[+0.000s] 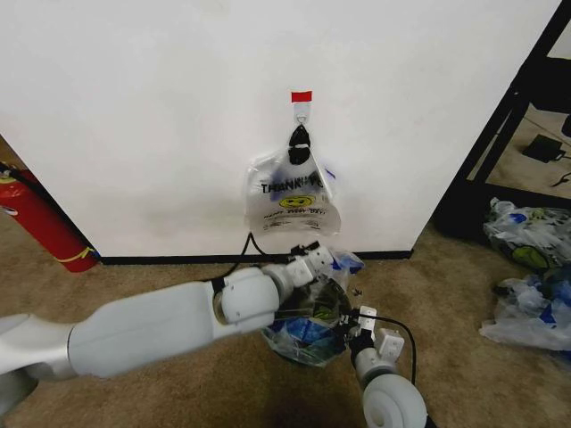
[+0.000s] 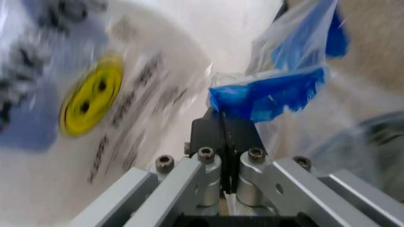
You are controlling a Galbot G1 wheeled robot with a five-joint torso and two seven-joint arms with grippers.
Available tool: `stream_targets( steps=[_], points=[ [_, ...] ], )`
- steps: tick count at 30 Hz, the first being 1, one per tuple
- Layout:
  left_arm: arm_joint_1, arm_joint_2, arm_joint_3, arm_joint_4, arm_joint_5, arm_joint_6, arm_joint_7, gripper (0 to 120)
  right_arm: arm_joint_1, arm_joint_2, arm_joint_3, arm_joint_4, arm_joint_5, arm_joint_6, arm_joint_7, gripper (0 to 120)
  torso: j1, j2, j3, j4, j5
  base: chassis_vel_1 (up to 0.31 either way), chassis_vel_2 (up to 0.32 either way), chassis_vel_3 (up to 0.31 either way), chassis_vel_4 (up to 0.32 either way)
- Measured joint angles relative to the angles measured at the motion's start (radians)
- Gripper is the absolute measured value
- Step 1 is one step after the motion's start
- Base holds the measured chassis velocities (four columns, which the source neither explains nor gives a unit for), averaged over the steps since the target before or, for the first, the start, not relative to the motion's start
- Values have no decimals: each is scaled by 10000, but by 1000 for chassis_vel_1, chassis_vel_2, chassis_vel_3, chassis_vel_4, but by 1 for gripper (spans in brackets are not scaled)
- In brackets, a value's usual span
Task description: Pick up the garbage bag from the wall and place it over the trash bin.
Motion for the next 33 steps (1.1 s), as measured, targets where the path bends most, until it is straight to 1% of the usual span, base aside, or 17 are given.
stream_targets(
  steps=[6,11,13,15,17,20,21,23,27,33],
  points=[
    [4,338,-201,326,-233,90,44,0,-166,-168,50,170,-42,449,-472,0,0,0,0,1,0,0,0,0,0],
    [282,784,-701,408,-366,89,262,0,-285,-304,180,321,213,818,-918,0,0,-1,0,0,-1,0,0,0,0],
    [608,1148,-1040,404,-363,29,424,0,-391,-420,341,413,527,856,-1563,0,0,0,-1,-1,-1,0,0,0,0],
    [699,1230,-1118,386,-362,16,451,0,-414,-448,373,428,608,872,-1723,0,0,0,-1,-2,-2,0,0,0,0],
    [1013,1459,-1406,320,-343,-20,558,0,-483,-515,494,473,820,917,-2082,0,0,0,-1,5,-1,0,0,0,0],
    [1687,1796,-1977,216,-274,-92,778,0,-650,-611,796,514,1061,1115,-2566,0,-1,-1,-1,0,-2,0,0,0,0],
    [1687,1796,-1977,216,-274,-92,778,0,-650,-611,796,514,1061,1115,-2566,0,-1,-1,-1,0,-2,0,0,0,0],
    [2182,2055,-2406,17,-214,-164,895,0,-645,-619,970,498,1124,1235,-2546,0,-1,0,-2,-3,-1,0,0,0,0],
    [3132,2416,-3072,-407,-137,-220,1011,0,-485,-563,1134,427,1324,1287,-2253,0,-1,0,-1,1,-1,0,0,0,0],
    [3795,2596,-3481,-644,-31,-319,1135,0,-381,-503,1142,450,1459,1268,-2032,0,-1,0,-1,1,-1,0,0,0,0]
  ],
)
